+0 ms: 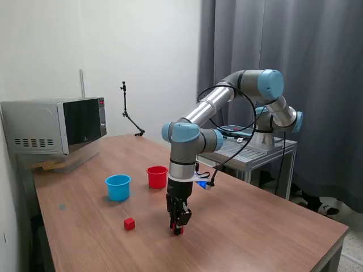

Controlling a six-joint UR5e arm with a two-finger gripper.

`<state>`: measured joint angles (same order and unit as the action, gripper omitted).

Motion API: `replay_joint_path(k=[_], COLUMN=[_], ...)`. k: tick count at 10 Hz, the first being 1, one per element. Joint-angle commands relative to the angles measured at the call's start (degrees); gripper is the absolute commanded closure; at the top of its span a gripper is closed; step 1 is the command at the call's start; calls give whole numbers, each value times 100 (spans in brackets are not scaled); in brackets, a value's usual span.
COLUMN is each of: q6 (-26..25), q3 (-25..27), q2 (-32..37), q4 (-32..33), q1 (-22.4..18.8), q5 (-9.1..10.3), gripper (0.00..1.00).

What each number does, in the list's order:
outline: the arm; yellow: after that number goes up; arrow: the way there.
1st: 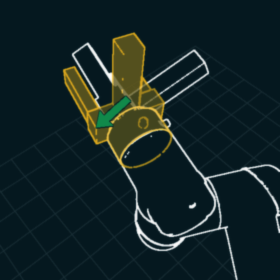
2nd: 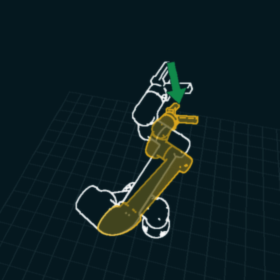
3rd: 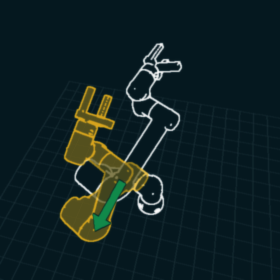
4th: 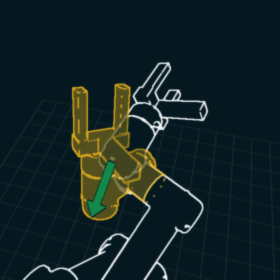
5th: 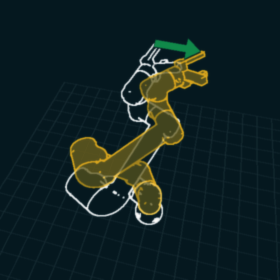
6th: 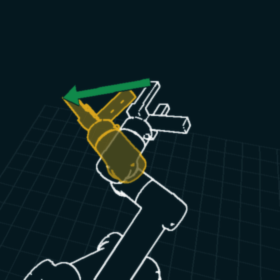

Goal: Place red objects in the red bin, and blue objects in the blue bin.

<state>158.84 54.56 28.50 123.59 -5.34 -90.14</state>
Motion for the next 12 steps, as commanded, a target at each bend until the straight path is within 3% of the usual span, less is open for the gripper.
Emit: replay_joint_path(k=[1, 4, 7, 9, 12], q6=[15, 24, 15, 15, 24], q3=[11, 492, 1599, 1978, 2619], q2=[207, 1233, 1622, 1964, 2693], q4=[-2, -55, -186, -221, -222], q1=[50, 427, 1077, 1481, 2070], q5=[-30, -346, -557, -829, -1014], gripper=[100, 100, 100, 100, 100])
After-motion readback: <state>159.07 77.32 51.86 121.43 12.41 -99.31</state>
